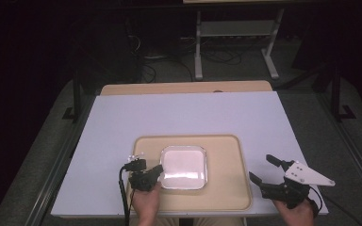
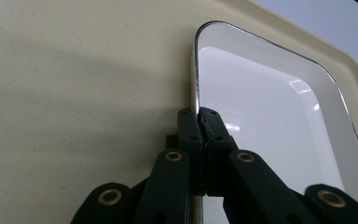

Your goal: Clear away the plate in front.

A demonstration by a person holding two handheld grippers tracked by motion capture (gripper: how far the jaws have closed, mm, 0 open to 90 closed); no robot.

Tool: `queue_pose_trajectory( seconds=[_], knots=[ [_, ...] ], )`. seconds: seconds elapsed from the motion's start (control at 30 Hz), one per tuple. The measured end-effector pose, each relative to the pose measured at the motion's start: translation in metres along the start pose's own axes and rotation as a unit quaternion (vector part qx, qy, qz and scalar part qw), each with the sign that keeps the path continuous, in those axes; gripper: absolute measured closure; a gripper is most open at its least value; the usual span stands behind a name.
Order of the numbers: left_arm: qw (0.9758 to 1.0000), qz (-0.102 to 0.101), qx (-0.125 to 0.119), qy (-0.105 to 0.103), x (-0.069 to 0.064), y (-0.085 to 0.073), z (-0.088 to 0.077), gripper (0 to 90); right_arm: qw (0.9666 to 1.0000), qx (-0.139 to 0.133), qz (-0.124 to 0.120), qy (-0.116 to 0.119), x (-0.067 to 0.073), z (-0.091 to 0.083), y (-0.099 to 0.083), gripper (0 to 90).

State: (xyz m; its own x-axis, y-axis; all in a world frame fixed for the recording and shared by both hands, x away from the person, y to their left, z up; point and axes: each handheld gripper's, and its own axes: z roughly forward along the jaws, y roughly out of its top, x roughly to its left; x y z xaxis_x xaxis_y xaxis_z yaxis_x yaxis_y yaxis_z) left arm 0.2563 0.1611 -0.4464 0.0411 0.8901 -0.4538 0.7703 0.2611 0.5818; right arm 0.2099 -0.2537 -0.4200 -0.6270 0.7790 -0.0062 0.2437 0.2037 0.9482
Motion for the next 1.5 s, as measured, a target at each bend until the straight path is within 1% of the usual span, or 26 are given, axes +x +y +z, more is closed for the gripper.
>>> queue_pose_trajectory(
  seconds=[0.2,0.27,0.57,0.87,1.2,1.27,1.3,1.37,1.4,1.5],
  knots=[
    [0.9999,0.007,-0.004,0.010,-0.0033,-0.0013,-0.0001,88.6,1.0000,-0.001,0.004,0.000,-0.0019,-0.0004,-0.0013,15.6],
    [0.9999,0.010,-0.005,0.010,-0.0037,-0.0016,-0.0002,88.5,1.0000,-0.002,0.005,-0.001,-0.0028,-0.0006,-0.0016,15.6],
    [0.9997,0.009,-0.011,0.017,-0.0050,-0.0042,-0.0012,87.9,1.0000,-0.002,0.004,0.000,-0.0029,-0.0002,-0.0015,15.6],
    [0.9996,0.011,-0.015,0.020,-0.0058,-0.0065,-0.0019,87.7,1.0000,-0.001,0.003,0.000,-0.0026,-0.0001,-0.0013,15.6],
    [0.9997,0.009,-0.012,0.018,-0.0050,-0.0085,-0.0028,86.7,1.0000,0.000,0.001,0.000,-0.0010,0.0003,-0.0004,15.6],
    [0.9997,0.009,-0.012,0.018,-0.0046,-0.0083,-0.0029,85.1,1.0000,0.000,0.000,-0.001,-0.0010,0.0003,-0.0003,15.6],
    [0.9997,0.011,-0.012,0.017,-0.0043,-0.0084,-0.0031,84.7,1.0000,0.000,0.001,-0.001,-0.0009,0.0001,-0.0003,15.6],
    [0.9997,0.018,-0.011,0.013,-0.0044,-0.0087,-0.0049,79.0,1.0000,-0.002,0.001,-0.001,-0.0010,-0.0005,-0.0003,15.6],
    [0.9996,0.022,-0.013,0.012,-0.0046,-0.0090,-0.0056,78.7,1.0000,-0.002,0.001,-0.001,-0.0011,-0.0006,-0.0002,15.6],
    [0.9988,0.041,-0.019,0.018,-0.0039,-0.0093,-0.0090,76.8,1.0000,-0.002,0.001,-0.001,-0.0009,-0.0007,-0.0002,15.7]
  ],
)
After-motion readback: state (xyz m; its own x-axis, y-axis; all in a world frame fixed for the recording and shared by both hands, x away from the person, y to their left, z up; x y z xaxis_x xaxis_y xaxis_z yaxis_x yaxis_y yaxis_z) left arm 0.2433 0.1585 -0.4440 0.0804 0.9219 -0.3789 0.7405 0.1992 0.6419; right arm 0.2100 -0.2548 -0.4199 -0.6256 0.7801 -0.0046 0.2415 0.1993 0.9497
